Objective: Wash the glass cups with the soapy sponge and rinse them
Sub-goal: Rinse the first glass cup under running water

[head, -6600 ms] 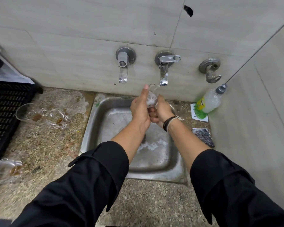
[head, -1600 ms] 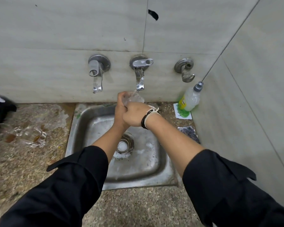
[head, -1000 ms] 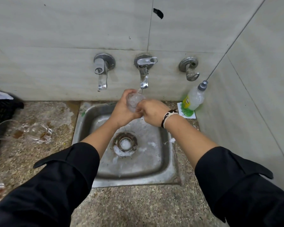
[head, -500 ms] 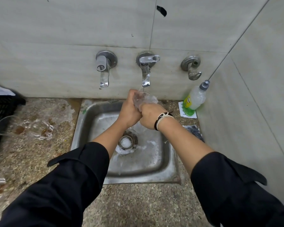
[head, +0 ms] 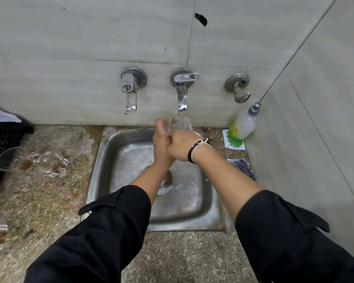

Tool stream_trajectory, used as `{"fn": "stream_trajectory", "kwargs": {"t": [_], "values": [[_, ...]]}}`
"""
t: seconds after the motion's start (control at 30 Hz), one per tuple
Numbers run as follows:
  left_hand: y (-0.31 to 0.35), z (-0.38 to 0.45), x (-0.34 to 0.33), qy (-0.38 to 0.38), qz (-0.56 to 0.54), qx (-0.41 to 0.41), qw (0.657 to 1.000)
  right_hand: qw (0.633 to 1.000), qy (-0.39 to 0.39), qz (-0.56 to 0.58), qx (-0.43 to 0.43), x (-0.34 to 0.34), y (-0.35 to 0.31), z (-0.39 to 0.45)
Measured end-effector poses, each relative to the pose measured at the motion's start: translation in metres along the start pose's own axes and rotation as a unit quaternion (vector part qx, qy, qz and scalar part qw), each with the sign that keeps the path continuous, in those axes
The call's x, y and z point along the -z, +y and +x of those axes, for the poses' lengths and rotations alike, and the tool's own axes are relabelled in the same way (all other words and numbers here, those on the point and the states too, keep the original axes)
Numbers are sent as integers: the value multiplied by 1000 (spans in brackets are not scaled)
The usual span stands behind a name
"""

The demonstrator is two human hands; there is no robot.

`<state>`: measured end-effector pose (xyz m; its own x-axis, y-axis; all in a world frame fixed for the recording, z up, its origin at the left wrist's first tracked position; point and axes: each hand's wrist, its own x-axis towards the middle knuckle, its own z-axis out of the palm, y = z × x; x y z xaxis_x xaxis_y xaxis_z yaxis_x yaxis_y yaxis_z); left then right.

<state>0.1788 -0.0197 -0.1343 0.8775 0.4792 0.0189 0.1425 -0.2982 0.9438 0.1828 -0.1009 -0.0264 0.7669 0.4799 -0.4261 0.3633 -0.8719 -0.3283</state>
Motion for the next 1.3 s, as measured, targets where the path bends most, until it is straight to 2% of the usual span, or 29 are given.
{"fn": "stream_trajectory", "kwargs": {"t": [0.13,0.23,0.37,0.5,0.57,0.73,0.83,0.97,1.07,1.17,1.23,1.3], "values": [[0,-4,2,24,7,1,1000,1000,10,19,8,3,-8,-6],[-9,-4,5,30,26,-40,998,999,-6,27,22,4,-13,-11],[-9,-10,9,30,54,-46,997,999,-16,39,6,1,-15,-6],[-3,-10,13,52,-6,-25,998,1000,-15,7,21,-6,-11,-3],[1,-9,8,37,-15,-23,999,999,0,-39,10,-5,-6,1],[-7,-4,20,41,15,-71,997,998,-13,-17,58,3,2,3],[-3,-10,18,12,18,-112,993,996,-16,-76,47,6,6,8],[4,-6,18,39,2,-77,996,996,-2,-72,60,1,7,9],[3,-7,14,6,10,-73,997,995,17,-81,57,4,14,19],[11,-6,17,27,-63,-32,997,994,9,-71,84,4,10,17],[10,-5,21,28,-21,-43,998,994,-5,-65,88,6,19,15],[5,-8,19,-5,-1,-46,999,994,-8,-76,76,11,23,22]]}}
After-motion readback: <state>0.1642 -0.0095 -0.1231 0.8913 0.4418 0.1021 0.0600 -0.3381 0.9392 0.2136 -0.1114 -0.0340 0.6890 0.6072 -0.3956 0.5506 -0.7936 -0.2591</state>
